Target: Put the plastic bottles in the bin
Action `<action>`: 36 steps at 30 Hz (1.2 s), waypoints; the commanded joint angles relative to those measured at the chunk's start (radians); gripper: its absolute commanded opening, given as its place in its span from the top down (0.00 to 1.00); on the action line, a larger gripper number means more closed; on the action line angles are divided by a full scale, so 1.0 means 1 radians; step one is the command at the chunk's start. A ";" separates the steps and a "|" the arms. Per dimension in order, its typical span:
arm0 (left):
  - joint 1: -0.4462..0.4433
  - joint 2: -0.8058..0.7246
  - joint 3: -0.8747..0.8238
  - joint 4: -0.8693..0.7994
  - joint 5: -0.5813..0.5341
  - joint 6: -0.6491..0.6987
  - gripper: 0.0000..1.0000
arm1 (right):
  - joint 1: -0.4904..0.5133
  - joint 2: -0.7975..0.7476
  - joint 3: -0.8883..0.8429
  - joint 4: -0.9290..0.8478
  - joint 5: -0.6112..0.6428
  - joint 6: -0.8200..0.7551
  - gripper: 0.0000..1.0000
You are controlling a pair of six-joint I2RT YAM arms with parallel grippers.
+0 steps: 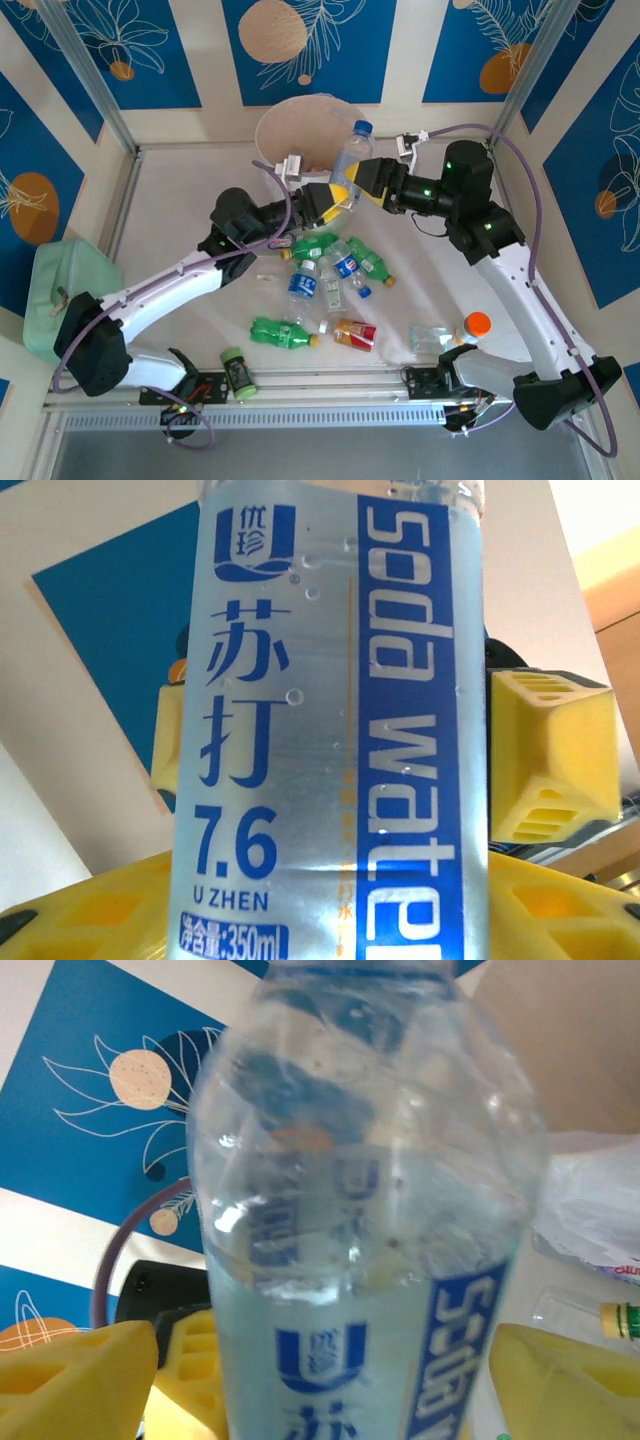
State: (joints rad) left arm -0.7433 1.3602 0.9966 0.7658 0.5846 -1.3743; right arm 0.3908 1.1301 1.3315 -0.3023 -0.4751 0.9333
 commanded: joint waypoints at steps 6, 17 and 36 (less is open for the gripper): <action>0.005 0.020 0.008 0.138 0.050 -0.063 0.45 | 0.010 0.028 0.074 0.005 0.004 -0.024 0.31; 0.010 0.025 0.014 0.111 0.049 -0.042 0.38 | 0.023 0.065 0.119 -0.001 0.016 -0.041 0.45; 0.247 -0.401 0.206 -1.247 -0.604 0.623 0.00 | 0.034 0.468 0.627 -0.407 0.297 -0.127 0.50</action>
State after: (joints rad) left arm -0.5198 0.9863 1.1439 -0.0559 0.2546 -0.9394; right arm 0.4141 1.5265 1.8736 -0.5953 -0.2432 0.8436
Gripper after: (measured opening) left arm 0.999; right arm 0.510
